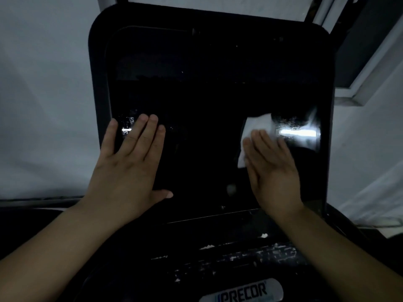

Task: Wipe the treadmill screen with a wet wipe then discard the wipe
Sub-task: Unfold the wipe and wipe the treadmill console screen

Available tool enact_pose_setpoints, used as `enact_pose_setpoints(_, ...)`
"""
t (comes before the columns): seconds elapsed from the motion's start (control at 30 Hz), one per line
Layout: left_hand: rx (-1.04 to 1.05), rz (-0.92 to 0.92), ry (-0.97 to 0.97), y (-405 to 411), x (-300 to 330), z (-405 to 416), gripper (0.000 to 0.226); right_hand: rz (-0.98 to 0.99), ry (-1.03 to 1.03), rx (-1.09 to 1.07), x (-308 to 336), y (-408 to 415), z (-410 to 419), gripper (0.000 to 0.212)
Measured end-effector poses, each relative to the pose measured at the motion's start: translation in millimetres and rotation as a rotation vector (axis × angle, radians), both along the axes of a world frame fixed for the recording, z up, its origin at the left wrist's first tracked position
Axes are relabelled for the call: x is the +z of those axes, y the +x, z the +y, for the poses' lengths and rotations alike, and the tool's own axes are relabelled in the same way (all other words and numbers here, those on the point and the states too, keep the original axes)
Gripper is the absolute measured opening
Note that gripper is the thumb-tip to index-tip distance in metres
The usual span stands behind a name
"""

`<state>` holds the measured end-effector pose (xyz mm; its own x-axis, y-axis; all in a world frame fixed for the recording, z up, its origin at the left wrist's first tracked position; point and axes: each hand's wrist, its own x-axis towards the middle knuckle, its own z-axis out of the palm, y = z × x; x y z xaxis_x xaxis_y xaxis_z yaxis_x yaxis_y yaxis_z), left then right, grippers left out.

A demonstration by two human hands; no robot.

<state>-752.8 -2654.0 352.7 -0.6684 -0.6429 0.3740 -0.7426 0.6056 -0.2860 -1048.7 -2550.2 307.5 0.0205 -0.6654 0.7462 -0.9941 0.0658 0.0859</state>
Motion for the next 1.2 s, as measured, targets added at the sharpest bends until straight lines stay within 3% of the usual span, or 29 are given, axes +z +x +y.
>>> enact_pose_setpoints(0.17, -0.062, 0.039, 0.022, -16.8, 0.8, 13.2, 0.133, -0.049, 0.081, 0.042, -50.4, 19.8, 49.6, 0.044)
enact_pose_setpoints(0.33, -0.103, -0.026, 0.068, -59.2, 4.3, 29.7, 0.13, -0.03, 0.053, 0.046, -54.3, 23.4, 56.4, 0.043)
enact_pose_setpoints(0.8, -0.146, -0.021, 0.026, -114.5, 3.9, 35.2, 0.123, 0.073, -0.05, -0.035, 49.6, -24.5, -36.7, 0.04)
enact_pose_setpoints(1.0, -0.155, -0.037, 0.035, -114.5, 2.3, 34.2, 0.122, 0.016, -0.061, -0.011, 19.3, -18.0, -17.7, 0.039)
enact_pose_setpoints(1.2, -0.164, -0.018, 0.045, -114.4, 0.5, 32.8, 0.122, -0.037, 0.058, 0.032, -34.0, -1.5, 42.0, 0.043)
